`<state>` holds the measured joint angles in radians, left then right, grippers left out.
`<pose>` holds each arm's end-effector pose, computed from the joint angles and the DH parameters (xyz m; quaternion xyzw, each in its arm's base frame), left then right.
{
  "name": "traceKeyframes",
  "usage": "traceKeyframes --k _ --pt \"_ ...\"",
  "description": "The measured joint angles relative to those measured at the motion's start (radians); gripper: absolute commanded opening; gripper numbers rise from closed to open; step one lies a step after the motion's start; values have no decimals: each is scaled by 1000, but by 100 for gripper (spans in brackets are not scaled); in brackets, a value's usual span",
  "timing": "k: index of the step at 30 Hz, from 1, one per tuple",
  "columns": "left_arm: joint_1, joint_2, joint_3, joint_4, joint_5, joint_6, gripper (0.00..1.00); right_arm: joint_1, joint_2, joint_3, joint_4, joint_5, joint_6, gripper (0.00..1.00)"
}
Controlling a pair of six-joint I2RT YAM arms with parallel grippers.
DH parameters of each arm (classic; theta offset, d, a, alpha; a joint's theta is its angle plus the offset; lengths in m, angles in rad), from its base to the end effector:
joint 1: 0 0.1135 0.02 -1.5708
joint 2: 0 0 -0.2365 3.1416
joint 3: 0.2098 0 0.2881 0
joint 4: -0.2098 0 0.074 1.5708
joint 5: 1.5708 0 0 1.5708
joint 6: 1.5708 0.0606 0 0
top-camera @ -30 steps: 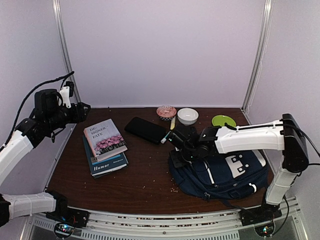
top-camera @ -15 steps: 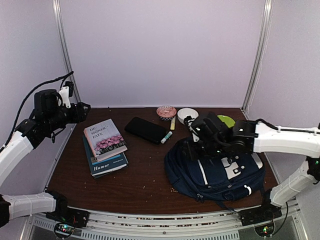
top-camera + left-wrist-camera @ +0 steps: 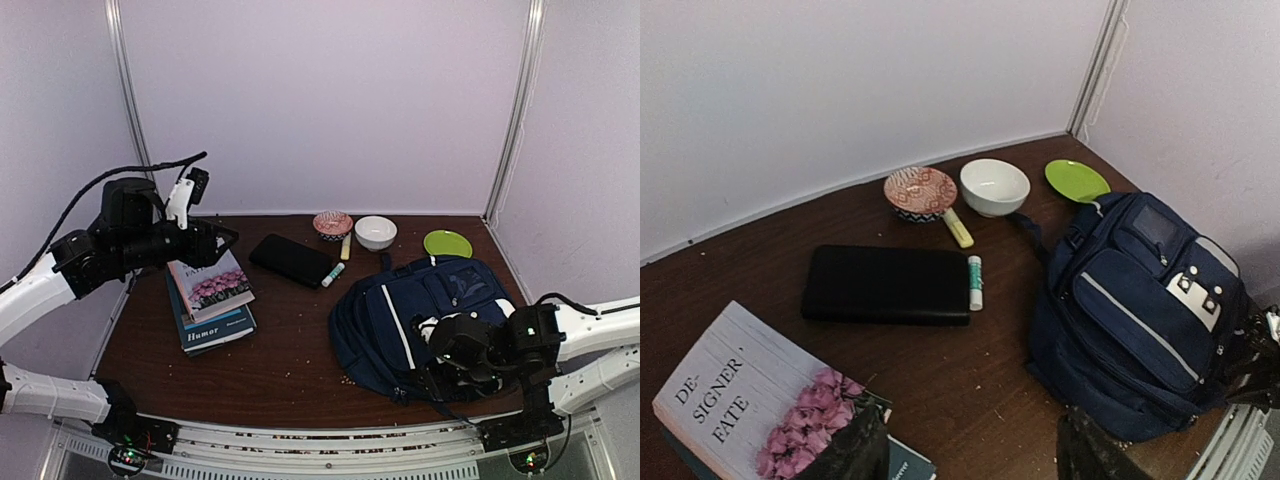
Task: Pack the student bag
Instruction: Adjust the student bag at the center of the board.
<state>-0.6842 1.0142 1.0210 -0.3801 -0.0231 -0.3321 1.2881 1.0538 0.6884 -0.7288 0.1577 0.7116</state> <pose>0.2347 -0.1896 0.3271 0.1383 0.8144 -0.2659 0.4970 0.0786 0.2366 0.1555 -0.2576 0.9340 0.1566 0.1916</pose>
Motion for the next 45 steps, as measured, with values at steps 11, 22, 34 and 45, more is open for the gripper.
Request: traceKeyframes --k 11,22,34,45 --pt "-167 -71 -294 11 -72 -104 96 43 190 4 114 5 -22 35" --pt "-356 84 -295 103 -101 -149 96 46 259 33 172 39 -25 0" --pt "-478 375 -124 317 -6 -77 86 47 137 48 151 63 40 0" --pt "-539 554 -10 446 98 -62 68 -16 -13 40 196 67 114 0"
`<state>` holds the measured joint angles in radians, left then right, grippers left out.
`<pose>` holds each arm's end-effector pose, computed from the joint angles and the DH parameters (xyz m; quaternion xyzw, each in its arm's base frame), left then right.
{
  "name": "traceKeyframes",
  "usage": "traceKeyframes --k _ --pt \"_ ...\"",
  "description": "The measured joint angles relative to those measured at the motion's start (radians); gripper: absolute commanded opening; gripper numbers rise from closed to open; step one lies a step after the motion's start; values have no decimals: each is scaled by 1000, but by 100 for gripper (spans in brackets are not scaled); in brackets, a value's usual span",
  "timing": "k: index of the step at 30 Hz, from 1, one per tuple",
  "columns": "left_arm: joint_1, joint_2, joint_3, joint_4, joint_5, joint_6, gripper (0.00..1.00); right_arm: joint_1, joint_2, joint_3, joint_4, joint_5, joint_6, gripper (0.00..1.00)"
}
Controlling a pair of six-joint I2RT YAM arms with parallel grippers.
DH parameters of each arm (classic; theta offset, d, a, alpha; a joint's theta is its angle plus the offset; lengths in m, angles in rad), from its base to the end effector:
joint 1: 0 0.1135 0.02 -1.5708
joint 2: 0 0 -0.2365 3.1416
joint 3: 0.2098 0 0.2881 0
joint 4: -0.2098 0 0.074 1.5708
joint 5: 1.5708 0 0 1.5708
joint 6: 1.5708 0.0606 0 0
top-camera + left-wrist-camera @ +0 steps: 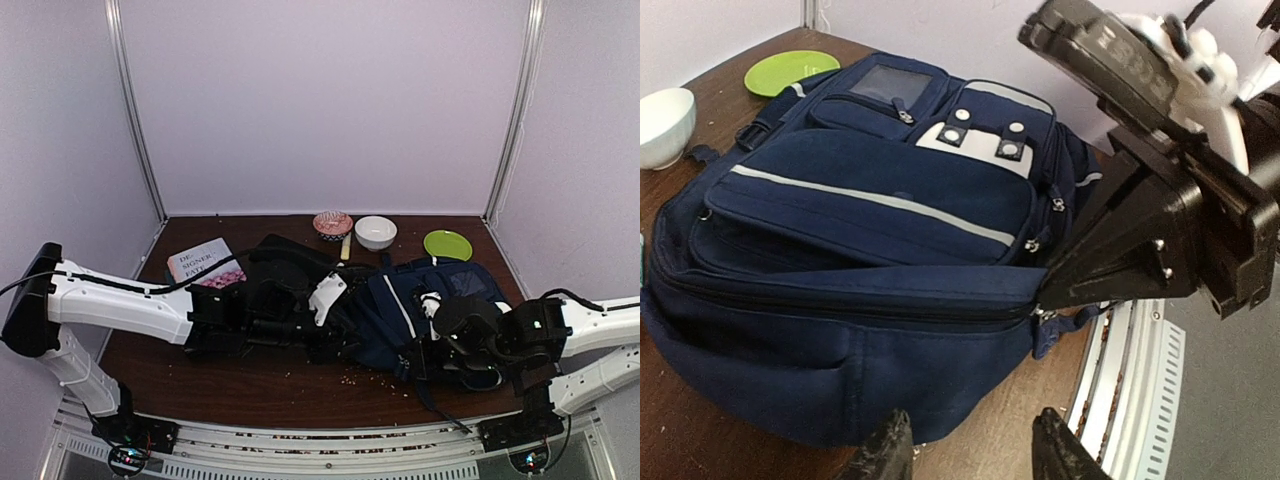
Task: Pack the student bag
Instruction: Adjust the student bag at the center of the board.
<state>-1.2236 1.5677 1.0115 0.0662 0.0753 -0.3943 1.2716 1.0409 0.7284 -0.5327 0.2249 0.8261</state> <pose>0.1348 -0.3860 0.1889 0.3629 0.7765 -0.3943 0.3315 0.0941 0.2591 0.1885 -0.1664 0.9148 0.2534 0.2668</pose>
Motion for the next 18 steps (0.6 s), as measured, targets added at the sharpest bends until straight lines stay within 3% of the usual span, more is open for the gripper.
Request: traceKeyframes --k 6,12,18 --pt "-24 59 4 45 -3 -2 65 -66 -10 -34 115 -31 41 0" --pt "-31 54 -79 77 -74 -28 65 -81 139 -6 200 -61 34 0" --pt "-31 -21 -214 83 -156 -70 70 -83 281 64 256 -101 -14 42"
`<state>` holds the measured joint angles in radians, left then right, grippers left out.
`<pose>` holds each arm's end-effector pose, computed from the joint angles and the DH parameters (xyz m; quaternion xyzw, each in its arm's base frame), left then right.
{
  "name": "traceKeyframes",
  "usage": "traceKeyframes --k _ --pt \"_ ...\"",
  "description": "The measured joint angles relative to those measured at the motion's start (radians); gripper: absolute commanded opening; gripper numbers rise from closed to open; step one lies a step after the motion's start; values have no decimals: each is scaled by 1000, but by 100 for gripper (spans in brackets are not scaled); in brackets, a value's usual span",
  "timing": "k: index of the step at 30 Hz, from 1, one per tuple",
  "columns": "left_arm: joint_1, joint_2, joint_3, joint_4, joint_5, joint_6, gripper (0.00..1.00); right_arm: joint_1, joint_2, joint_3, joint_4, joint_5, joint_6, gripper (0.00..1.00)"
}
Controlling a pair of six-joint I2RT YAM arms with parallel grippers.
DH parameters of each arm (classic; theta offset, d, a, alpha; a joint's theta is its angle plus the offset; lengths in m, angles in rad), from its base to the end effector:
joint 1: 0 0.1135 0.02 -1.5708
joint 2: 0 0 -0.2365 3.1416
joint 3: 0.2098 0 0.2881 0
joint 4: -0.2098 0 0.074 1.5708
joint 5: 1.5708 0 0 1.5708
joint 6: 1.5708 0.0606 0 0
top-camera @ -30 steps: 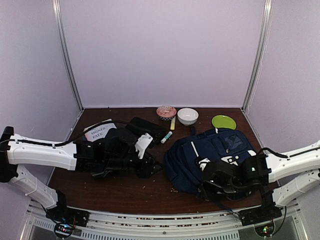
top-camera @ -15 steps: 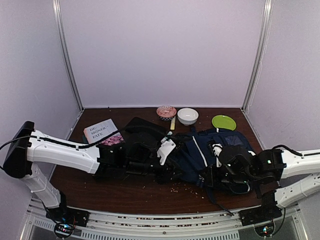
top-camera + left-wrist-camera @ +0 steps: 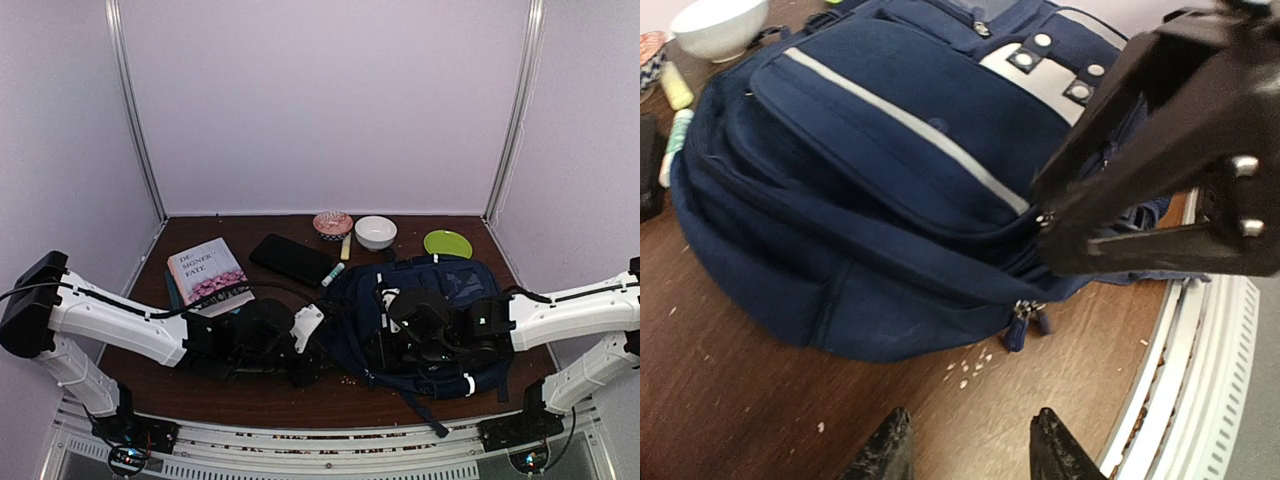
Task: Pack the student bag
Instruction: Adjust the student bag at the center of the board.
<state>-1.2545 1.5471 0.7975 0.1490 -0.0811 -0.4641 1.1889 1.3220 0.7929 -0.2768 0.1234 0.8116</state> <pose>0.1205 -0.3524 0.1259 0.3229 0.8230 -0.3295 0.3314 0.1292 0.3018 0.1555 -0.1510 0.9139 0.2826 0.2493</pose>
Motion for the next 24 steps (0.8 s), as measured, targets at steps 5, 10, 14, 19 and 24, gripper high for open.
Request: traceKeyframes --k 5,10,14,19,24 --pt "-4 -77 -59 -1 -54 -22 72 0 -41 29 -4 -10 -75 44" --pt "-5 -89 -60 0 -89 -23 73 16 -167 -1 -113 -7 -136 48" --pt "-6 -89 -60 1 -108 -21 73 57 -211 -40 -233 -4 -151 50" --pt "-6 -89 -60 1 -118 -13 73 66 -166 -108 -280 -11 -150 50" --pt "-6 -89 -60 0 -121 -13 73 68 -79 -110 -259 3 -159 47"
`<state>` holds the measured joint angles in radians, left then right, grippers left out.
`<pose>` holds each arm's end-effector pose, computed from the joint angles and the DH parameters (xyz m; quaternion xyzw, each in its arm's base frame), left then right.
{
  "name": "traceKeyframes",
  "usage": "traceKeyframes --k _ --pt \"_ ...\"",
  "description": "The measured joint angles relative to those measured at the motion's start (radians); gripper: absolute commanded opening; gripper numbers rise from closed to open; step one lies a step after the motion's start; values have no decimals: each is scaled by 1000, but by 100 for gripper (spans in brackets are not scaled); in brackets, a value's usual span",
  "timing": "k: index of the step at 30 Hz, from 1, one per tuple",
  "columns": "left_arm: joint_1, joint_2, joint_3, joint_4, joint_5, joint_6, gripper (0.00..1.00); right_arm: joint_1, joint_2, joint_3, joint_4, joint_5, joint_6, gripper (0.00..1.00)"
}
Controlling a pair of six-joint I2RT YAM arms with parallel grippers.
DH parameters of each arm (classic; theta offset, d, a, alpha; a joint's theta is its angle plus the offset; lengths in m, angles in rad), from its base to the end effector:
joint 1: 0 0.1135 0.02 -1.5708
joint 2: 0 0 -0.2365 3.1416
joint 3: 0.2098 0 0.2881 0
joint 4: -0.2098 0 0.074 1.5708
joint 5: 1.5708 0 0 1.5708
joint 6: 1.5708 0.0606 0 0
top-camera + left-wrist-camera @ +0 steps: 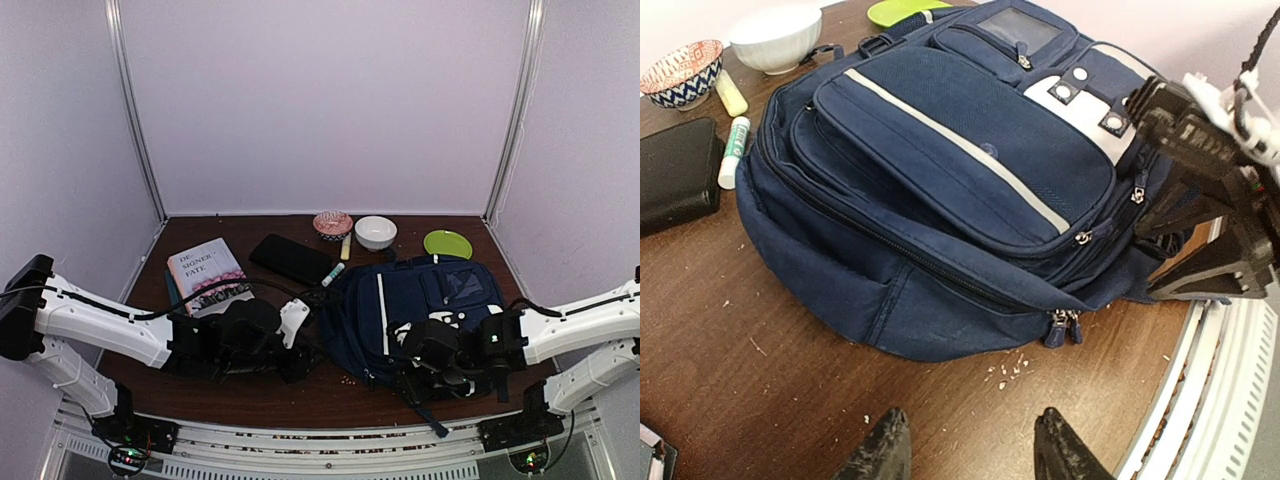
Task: Pack the student bag
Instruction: Adjust the student bag at the center of the board, then unzip the student bag at the center of the board.
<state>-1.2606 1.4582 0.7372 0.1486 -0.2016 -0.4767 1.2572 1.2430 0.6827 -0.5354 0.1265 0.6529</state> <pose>0.1205 -0.3361 0.1353 0.2892 0.8257 -0.3066 0.3751 0.0924 0.2600 0.1192 -0.2744 0.9305 0.1562 0.1858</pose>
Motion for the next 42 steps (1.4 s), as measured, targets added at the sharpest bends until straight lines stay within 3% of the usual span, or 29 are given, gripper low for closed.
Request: traceKeyframes --k 5,12,20,28,42 --pt "0 -3 -3 1 -3 -1 73 0 85 8 29 13 -23 34" --pt "0 -4 -8 8 0 -1 70 5 121 33 47 24 -48 0" --pt "0 1 3 8 19 3 64 6 85 65 34 32 -50 0" --pt "0 58 76 23 52 16 59 6 -9 85 38 39 -5 0" --pt "-15 193 217 -26 74 22 49 6 -29 86 90 46 61 0"
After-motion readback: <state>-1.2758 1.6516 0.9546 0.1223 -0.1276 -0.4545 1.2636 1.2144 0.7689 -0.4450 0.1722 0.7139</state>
